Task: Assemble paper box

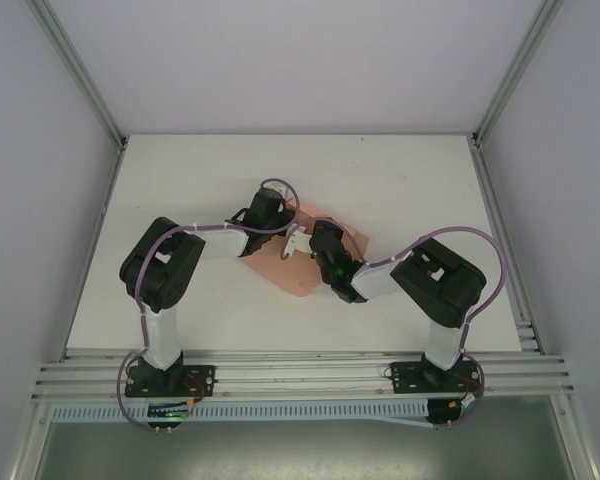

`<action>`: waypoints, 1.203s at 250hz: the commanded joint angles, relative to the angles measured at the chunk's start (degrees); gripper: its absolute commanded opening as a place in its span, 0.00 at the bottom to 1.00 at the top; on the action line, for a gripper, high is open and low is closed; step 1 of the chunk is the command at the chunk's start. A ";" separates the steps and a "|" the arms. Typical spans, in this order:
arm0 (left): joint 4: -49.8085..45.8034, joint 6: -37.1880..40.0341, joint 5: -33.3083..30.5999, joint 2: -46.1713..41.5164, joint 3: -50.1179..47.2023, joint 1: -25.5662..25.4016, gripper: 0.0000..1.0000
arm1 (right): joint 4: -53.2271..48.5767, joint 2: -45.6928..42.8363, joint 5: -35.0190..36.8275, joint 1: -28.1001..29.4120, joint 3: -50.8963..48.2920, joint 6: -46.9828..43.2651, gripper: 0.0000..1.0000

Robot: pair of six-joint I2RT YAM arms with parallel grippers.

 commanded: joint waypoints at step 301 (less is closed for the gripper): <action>3.75 4.82 12.92 -2.29 -1.82 5.14 0.35 | -4.19 0.26 0.46 0.94 -0.20 -0.17 0.00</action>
